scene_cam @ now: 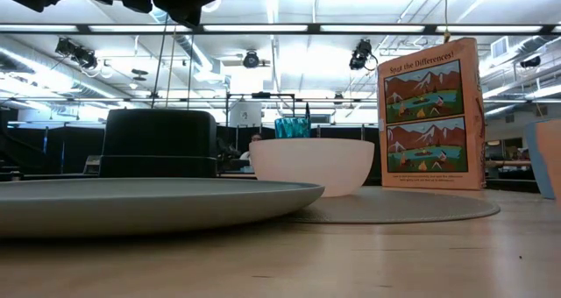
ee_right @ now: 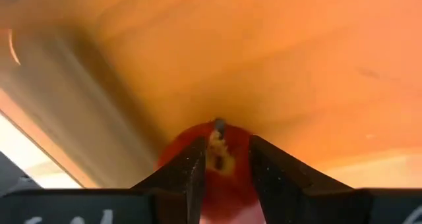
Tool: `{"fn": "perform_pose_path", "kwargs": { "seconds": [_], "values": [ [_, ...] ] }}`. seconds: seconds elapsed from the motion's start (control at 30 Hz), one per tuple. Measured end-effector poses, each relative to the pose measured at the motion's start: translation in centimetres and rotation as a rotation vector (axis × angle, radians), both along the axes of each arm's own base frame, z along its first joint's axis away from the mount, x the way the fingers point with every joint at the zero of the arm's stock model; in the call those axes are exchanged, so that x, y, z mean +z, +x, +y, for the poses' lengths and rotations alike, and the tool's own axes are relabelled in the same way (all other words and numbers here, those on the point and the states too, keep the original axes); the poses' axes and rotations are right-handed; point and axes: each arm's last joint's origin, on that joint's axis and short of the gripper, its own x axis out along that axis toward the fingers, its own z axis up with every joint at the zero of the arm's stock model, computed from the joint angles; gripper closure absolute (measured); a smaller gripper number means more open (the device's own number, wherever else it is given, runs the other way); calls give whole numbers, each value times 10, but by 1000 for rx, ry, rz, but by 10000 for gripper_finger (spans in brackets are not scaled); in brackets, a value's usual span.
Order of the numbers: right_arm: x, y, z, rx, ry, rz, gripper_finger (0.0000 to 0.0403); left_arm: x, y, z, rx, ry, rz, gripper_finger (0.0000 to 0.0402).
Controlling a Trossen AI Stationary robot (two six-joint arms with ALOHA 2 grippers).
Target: Arrange a breakfast setting
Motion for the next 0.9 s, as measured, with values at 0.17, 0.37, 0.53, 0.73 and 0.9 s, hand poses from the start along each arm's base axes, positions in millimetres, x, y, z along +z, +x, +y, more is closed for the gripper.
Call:
{"fn": "perform_pose_path", "kwargs": {
  "seconds": [0.17,0.37,0.53,0.73,0.9],
  "values": [
    [7,6,-3,-42,-26,11,281,0,0,0,1,-7,1,299],
    [7,4,1,-76,15,45,281,-1,0,0,2,-13,11,299],
    [7,0,4,-43,27,47,282,-2,0,0,4,-22,19,299],
    [-4,-2,3,-20,56,34,282,-2,0,0,4,-22,19,298],
    [-9,-2,-1,-19,44,34,288,-2,0,0,4,-21,23,298]
  ]
}}
